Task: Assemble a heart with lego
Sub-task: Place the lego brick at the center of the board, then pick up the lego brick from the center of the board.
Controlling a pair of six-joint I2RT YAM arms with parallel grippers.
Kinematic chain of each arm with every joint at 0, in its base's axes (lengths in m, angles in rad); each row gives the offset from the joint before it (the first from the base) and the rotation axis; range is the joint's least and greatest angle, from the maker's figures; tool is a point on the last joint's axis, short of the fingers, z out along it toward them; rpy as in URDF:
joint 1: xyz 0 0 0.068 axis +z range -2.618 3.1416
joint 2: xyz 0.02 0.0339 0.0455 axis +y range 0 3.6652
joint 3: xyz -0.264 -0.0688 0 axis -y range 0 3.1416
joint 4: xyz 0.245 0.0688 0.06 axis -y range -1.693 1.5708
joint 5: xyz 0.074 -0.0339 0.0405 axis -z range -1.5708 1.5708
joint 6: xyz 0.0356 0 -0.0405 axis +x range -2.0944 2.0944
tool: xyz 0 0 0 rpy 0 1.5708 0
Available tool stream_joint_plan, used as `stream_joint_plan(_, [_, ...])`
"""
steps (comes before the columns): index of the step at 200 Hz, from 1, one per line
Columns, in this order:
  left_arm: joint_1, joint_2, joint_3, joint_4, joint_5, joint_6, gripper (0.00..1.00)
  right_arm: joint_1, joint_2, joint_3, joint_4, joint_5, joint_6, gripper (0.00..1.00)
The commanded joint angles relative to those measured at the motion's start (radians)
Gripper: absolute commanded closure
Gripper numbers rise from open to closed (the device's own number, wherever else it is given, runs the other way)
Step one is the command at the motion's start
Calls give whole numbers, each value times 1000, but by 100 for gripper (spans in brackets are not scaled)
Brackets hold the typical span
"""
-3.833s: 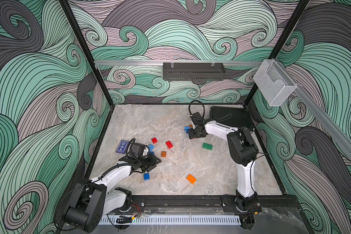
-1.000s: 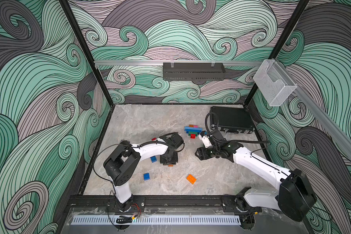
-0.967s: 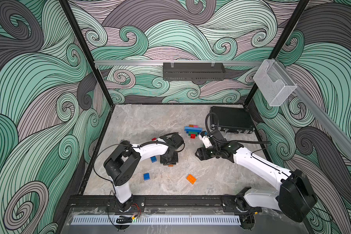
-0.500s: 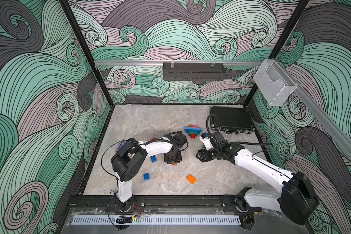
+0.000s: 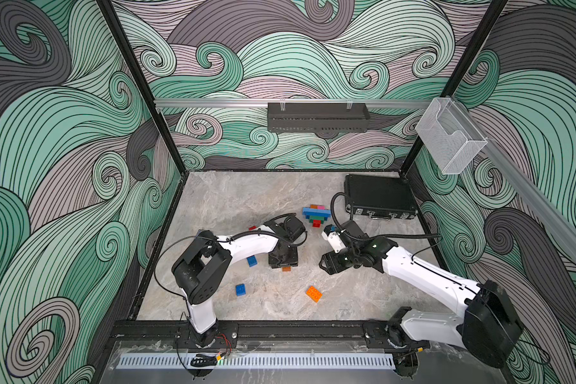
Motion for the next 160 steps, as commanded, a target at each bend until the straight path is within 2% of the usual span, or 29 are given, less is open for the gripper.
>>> stream_joint_plan(1, [23, -87, -29, -39, -34, 65, 46, 33, 7, 18, -40, 22, 1, 31])
stream_joint_plan(50, [101, -256, -185, 30, 5, 75, 46, 25, 68, 92, -78, 168, -5, 29])
stream_joint_plan(84, [163, -310, -241, 57, 43, 106, 46, -62, 177, 178, -105, 230, -54, 27])
stream_joint_plan(122, [242, -352, -287, 84, 99, 138, 46, -183, 320, 298, -114, 230, -113, 24])
stream_joint_plan(160, [294, -356, -308, 105, 134, 154, 46, -255, 496, 438, -120, 209, -154, 22])
